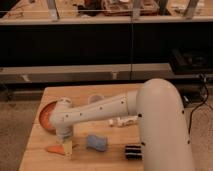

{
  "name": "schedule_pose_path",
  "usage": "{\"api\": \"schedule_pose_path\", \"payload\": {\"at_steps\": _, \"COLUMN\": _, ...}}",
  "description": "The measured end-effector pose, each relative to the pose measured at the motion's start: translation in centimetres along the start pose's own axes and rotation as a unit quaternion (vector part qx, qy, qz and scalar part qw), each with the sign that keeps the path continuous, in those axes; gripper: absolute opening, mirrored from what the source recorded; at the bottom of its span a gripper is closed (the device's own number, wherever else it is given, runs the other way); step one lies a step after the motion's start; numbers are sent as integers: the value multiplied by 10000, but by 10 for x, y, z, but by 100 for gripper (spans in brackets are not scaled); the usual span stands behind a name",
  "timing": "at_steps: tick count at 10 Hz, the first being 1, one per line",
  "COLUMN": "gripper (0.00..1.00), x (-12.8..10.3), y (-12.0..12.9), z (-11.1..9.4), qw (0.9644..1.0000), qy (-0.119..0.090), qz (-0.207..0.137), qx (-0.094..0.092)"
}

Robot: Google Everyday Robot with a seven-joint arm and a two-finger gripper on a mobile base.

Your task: Drag the pepper across the table

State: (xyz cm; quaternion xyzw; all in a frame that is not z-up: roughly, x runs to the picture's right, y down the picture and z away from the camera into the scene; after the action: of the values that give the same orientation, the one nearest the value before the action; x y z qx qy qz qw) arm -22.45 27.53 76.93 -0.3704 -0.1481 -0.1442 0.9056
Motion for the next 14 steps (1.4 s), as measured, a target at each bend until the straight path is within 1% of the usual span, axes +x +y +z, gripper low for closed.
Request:
{"api": "schedule_pose_path", "payload": {"at_steps": 2, "gripper": 80, "x": -9, "y": -2, "z": 6, "qw": 9999, "qy": -40, "qz": -139, "qx": -42}}
{"api": "schedule_pose_path", "payload": {"at_steps": 5, "gripper": 80, "x": -15, "y": -6, "z": 13, "qw": 9996, "qy": -77, "qz": -249, "qx": -115}}
{"api": "schedule_pose_path", "payload": {"at_steps": 10, "gripper": 80, "x": -25, "y": -10, "z": 23, "qw": 9991, "qy": -114, "qz": -327, "qx": -244}}
{"api": "schedule_pose_path", "payload": {"at_steps": 12, "gripper": 80, "x": -18, "y": -15, "z": 20, "qw": 9993, "qy": -109, "qz": -307, "qx": -168}}
{"api": "schedule_pose_path", "payload": {"at_steps": 14, "gripper": 80, "x": -15, "y": -18, "z": 22, "qw": 9993, "qy": -139, "qz": -305, "qx": -166}}
